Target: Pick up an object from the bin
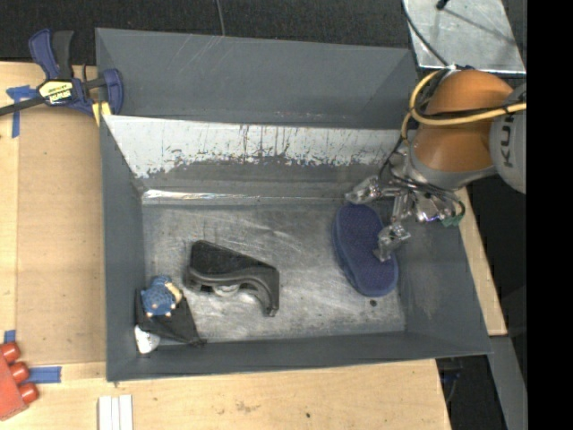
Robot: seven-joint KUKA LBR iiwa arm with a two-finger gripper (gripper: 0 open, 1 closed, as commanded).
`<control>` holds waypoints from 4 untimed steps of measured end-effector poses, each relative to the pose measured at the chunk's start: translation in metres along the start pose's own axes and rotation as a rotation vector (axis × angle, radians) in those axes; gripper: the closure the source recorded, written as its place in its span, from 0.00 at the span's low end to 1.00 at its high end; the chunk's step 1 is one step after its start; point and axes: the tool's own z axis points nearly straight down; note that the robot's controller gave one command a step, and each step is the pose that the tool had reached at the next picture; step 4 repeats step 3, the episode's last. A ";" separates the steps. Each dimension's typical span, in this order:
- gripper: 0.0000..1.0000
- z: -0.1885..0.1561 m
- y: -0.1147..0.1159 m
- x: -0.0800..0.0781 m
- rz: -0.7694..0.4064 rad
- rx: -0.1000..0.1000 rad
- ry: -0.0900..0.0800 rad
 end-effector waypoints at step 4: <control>1.00 -0.225 0.009 0.021 -0.410 0.008 -0.003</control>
Offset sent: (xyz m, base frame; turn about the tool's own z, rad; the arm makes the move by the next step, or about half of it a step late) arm 0.0058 0.0060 0.0030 -0.0228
